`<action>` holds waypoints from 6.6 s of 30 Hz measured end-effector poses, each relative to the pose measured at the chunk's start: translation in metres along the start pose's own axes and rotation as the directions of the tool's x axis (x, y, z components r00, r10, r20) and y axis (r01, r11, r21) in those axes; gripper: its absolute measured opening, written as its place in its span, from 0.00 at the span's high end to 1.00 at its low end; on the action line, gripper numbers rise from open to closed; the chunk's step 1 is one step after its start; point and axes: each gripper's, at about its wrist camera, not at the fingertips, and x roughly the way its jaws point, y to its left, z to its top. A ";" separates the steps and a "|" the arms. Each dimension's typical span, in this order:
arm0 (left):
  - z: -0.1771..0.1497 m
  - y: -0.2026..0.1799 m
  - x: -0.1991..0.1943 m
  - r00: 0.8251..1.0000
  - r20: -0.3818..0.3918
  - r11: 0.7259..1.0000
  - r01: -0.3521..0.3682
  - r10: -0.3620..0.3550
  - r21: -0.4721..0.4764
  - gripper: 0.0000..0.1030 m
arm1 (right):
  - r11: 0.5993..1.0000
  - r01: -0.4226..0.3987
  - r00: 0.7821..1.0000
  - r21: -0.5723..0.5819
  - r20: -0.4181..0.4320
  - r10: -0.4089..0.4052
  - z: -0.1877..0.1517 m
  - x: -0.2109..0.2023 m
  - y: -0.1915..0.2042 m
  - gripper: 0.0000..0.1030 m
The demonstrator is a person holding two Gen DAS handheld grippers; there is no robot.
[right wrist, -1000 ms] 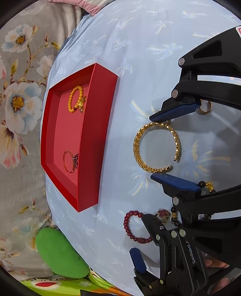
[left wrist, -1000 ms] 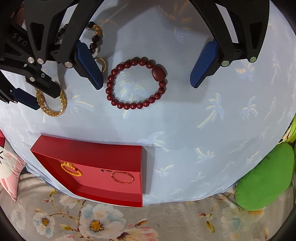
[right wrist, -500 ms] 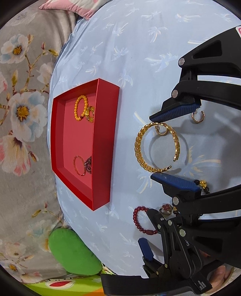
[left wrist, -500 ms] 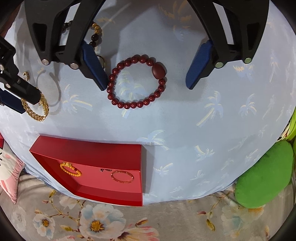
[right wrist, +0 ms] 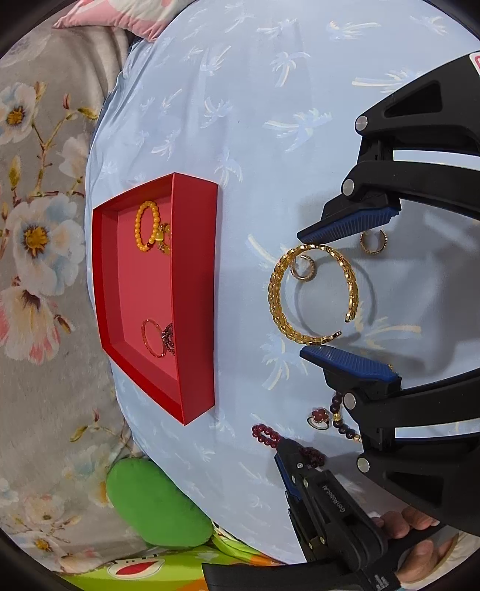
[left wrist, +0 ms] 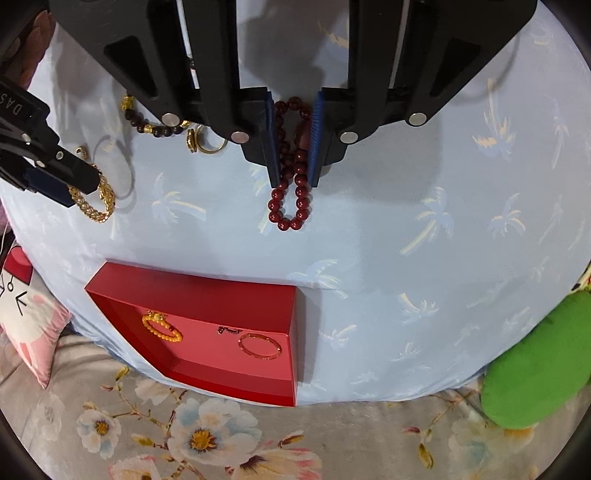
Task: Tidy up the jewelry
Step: 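Withdraw both tools and grasp the dark red bead bracelet with the left tool, then carry the dark red bracelet boxward with left tool while right tool grasps gold chain bracelet, then open both tools over the red box and withdraw them, then grasp the dark wooden bead bracelet with left tool while right tool grasps red-stone ring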
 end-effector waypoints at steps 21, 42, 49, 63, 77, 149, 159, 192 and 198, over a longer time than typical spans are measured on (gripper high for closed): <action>-0.002 0.004 -0.009 0.999 -0.013 0.999 0.030 -0.030 -0.035 0.93 | 1.000 -0.018 1.000 0.009 0.020 0.017 0.001 -0.009 -0.004 0.47; 0.110 -0.050 -0.055 0.984 0.130 0.990 0.114 -0.124 0.084 0.93 | 1.000 -0.022 0.992 -0.016 0.123 0.023 0.098 -0.015 -0.016 0.47; 0.164 -0.069 -0.032 0.978 0.154 0.987 0.123 -0.137 0.101 0.93 | 0.999 -0.046 0.991 0.029 0.127 0.042 0.145 0.012 -0.028 0.47; 0.193 -0.070 0.045 0.989 0.084 0.989 0.113 -0.121 0.094 0.93 | 1.000 -0.026 0.999 -0.001 0.046 0.026 0.172 0.085 -0.015 0.47; 0.189 -0.048 0.066 0.996 0.073 0.998 0.053 -0.054 0.016 0.69 | 1.000 -0.001 0.998 -0.005 0.057 0.001 0.171 0.090 -0.016 0.42; -0.049 -0.067 -0.021 0.996 0.033 0.989 -0.090 0.087 0.114 0.77 | 0.999 -0.010 1.000 0.048 -0.006 0.010 -0.039 -0.026 -0.032 0.42; -0.049 -0.055 -0.030 0.998 0.040 0.996 -0.056 0.053 0.074 0.93 | 0.999 -0.041 0.999 0.012 -0.008 0.041 -0.040 -0.026 -0.012 0.42; -0.035 0.021 -0.043 0.995 0.035 0.993 -0.092 0.095 -0.073 0.92 | 0.974 -0.068 0.997 -0.218 -0.044 0.060 -0.014 0.035 0.092 0.71; -0.035 0.020 -0.039 0.996 0.018 0.993 -0.089 0.090 -0.074 0.92 | 0.974 -0.067 0.997 -0.217 -0.042 0.060 -0.014 0.035 0.091 0.82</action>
